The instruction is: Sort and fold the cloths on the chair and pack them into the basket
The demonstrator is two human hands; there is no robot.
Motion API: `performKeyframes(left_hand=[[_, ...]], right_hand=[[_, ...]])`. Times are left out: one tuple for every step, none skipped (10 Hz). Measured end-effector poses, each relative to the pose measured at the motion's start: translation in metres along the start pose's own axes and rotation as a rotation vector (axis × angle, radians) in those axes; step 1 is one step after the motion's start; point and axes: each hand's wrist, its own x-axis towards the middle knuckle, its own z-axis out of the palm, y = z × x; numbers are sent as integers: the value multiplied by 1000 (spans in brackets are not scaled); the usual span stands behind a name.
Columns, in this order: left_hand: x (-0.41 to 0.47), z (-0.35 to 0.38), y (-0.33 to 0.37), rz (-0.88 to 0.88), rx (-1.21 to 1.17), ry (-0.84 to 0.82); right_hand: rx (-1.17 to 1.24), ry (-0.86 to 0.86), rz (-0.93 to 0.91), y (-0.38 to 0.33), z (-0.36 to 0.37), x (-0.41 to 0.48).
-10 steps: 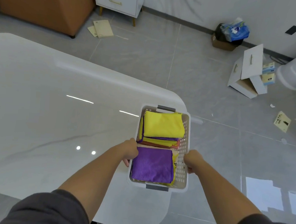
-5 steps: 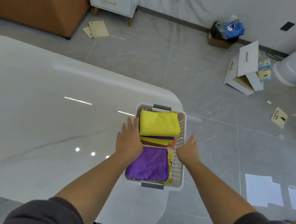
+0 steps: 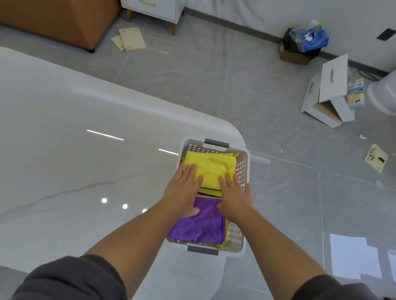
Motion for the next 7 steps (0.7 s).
performKeyframes(left_hand=[[1, 0, 2, 11, 32, -51], [3, 0, 5, -14, 55, -82], [6, 3, 7, -24, 68, -118], [11, 3, 7, -27, 61, -101], [16, 3, 5, -8, 44, -69], [17, 2, 6, 24, 64, -77], [21, -2, 9, 35, 20, -79]], right_hand=[[-62, -54, -25, 2, 0, 2], [-113, -101, -40, 2, 4, 3], [-163, -115, -30, -2, 7, 8], [-157, -100, -9, -3, 5, 14], [-83, -125, -13, 1, 0, 14], [246, -110, -2, 5, -15, 5], [890, 118, 8, 4, -49, -12]])
